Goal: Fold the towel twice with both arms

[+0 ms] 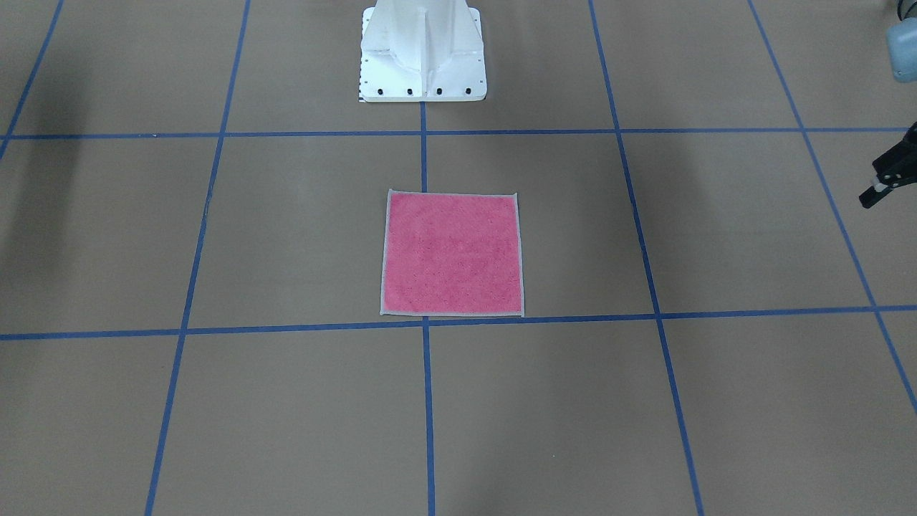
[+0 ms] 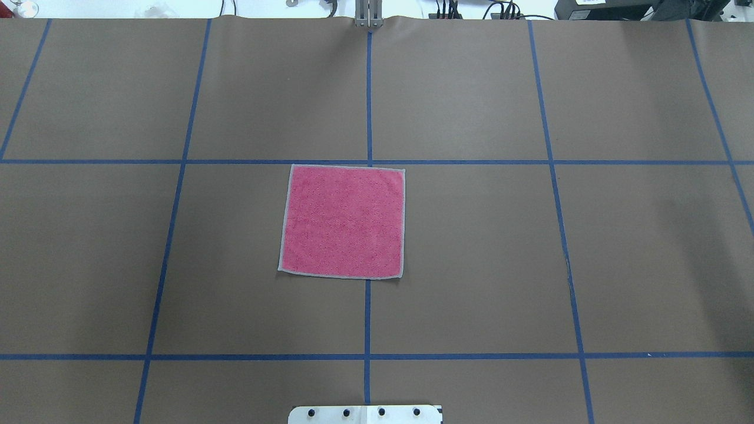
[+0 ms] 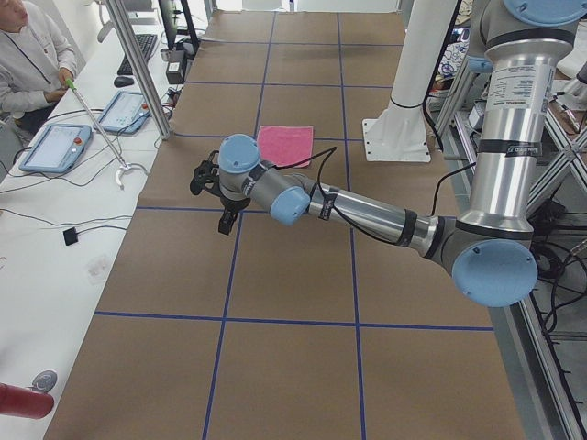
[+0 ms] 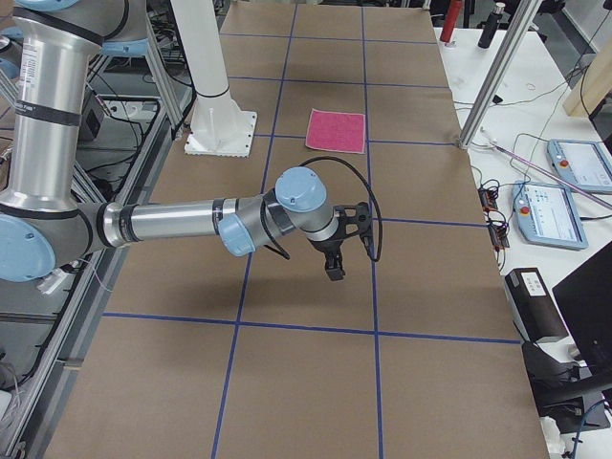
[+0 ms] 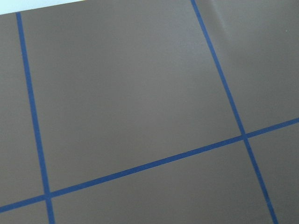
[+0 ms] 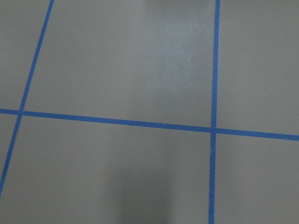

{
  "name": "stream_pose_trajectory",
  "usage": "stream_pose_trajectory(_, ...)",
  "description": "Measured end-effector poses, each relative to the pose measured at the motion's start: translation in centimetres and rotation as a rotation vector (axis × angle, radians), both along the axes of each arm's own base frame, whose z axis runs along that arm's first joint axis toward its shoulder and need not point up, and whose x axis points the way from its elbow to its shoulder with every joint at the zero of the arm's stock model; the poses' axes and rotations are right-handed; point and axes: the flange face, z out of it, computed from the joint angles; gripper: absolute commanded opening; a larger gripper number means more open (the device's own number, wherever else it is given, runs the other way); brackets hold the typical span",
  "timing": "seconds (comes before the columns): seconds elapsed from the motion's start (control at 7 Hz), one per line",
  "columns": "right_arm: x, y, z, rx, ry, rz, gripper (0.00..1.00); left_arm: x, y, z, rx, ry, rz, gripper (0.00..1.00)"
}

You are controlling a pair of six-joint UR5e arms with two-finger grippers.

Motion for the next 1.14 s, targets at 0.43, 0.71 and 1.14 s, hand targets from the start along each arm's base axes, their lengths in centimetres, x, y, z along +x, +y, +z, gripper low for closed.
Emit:
stream_pose_trajectory(0.43, -5.7, 0.7, -2.8, -0.064, -0.172, 0.022, 1.0, 9.6, 2.7, -3.7, -0.059, 0.135, 0.032, 1.0)
stream_pose_trajectory(0.71, -10.8, 1.3, -4.9, -0.133, -0.26, 0.058, 0.99, 15.4, 4.9, -5.7, -0.178, 0.21, -0.029, 1.0)
stream_pose_trajectory(1.14, -21.9, 3.7, -9.6, -0.231, -0.314, 0.186, 0.95, 26.2, 9.0, -9.5, -0.279, 0.266, -0.133, 1.0)
